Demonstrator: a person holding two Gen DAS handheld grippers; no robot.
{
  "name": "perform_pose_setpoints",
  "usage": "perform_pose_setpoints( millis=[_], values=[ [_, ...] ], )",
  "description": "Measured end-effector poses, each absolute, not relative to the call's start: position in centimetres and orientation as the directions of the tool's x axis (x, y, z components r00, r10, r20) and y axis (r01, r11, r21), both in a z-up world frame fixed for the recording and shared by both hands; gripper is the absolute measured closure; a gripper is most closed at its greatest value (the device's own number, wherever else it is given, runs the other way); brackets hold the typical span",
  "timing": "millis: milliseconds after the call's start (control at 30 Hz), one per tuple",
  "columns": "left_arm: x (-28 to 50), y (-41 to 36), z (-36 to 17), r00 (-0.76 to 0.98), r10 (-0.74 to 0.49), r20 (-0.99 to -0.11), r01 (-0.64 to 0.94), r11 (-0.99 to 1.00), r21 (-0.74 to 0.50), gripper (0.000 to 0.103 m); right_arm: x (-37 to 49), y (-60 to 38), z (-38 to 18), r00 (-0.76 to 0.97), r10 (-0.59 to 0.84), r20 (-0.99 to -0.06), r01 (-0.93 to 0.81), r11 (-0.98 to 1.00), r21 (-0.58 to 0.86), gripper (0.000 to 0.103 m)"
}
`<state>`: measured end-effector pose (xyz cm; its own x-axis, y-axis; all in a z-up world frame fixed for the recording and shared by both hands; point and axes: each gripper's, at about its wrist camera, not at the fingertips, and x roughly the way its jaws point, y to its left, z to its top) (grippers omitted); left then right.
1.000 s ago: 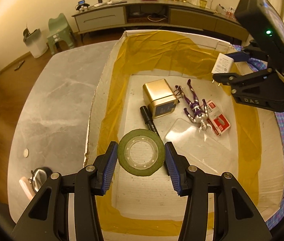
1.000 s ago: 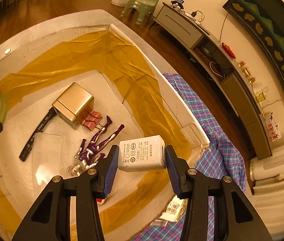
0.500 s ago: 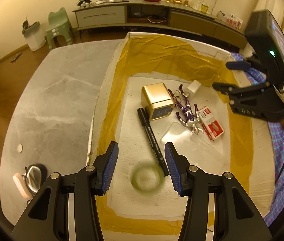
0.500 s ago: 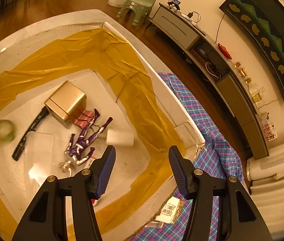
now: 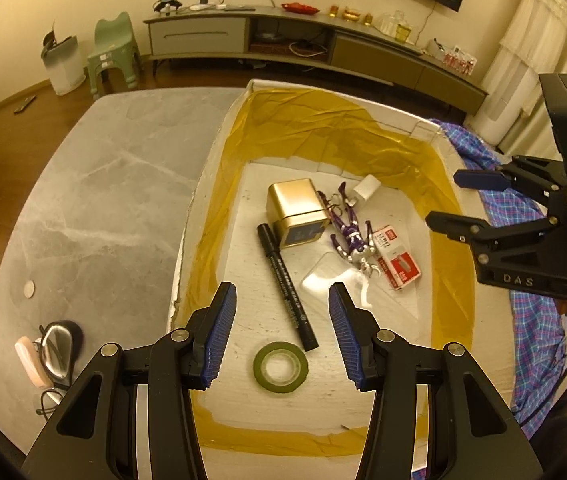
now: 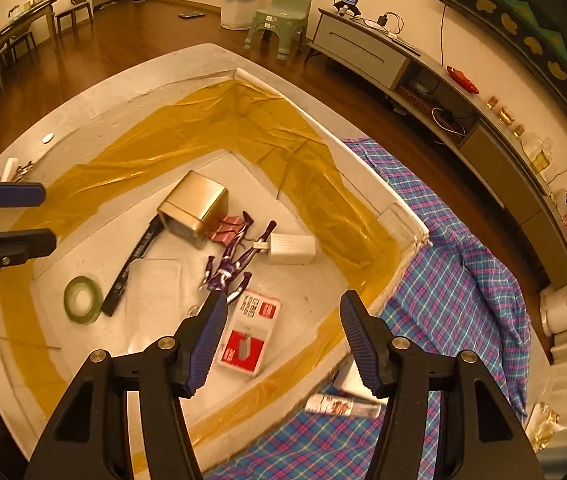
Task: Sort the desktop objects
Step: 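Move the right tool to the white tissue pack and grasp it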
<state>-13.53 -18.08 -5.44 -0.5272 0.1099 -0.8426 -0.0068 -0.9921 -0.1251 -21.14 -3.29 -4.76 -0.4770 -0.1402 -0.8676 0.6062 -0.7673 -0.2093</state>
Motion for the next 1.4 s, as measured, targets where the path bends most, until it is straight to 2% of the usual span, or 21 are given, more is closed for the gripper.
perform_pose_setpoints(
  millis=[433,700,800,933,1167,1400],
  values=[
    [-11.5,-16.1,-3.7,-0.593,0.116,-0.797,-0.058,-0.993,-0.101,0.052,-16.1,-1.3,-2.9,-0.435,-0.279,-0.856,0.635,-0.769,-0.073,0.042],
    [-9.2,-12.3,-3.0,-0.608,0.162,-0.777,-0.150,-0.985,-0.088,0.052,-13.6,4.2,-1.0,-0.468,-0.402,-0.787,0.553,-0.828,0.094,0.042],
    [-8.7,-10.7,-2.8,-0.612,0.167,-0.773,-0.189,-0.980,-0.062,0.052,-13.6,7.6,-1.5,-0.519,-0.362,-0.774,0.460,-0.882,0.103,0.042],
    [-8.4,-9.0,-2.9,-0.603,0.190,-0.775,-0.229,-0.972,-0.060,0.052,-14.7,10.4,-4.4,-0.519,-0.276,-0.809,0.372,-0.925,0.077,0.040],
    [-8.2,-7.7,-2.9,-0.593,0.205,-0.778,-0.263,-0.963,-0.053,0.052,-18.1,10.9,-8.3,-0.502,-0.197,-0.842,0.330,-0.944,0.024,0.024],
    [-7.9,-7.0,-2.6,-0.591,0.232,-0.773,-0.282,-0.957,-0.071,0.052,-22.5,8.9,-11.5,-0.495,-0.118,-0.861,0.328,-0.943,-0.059,0.023]
  ],
)
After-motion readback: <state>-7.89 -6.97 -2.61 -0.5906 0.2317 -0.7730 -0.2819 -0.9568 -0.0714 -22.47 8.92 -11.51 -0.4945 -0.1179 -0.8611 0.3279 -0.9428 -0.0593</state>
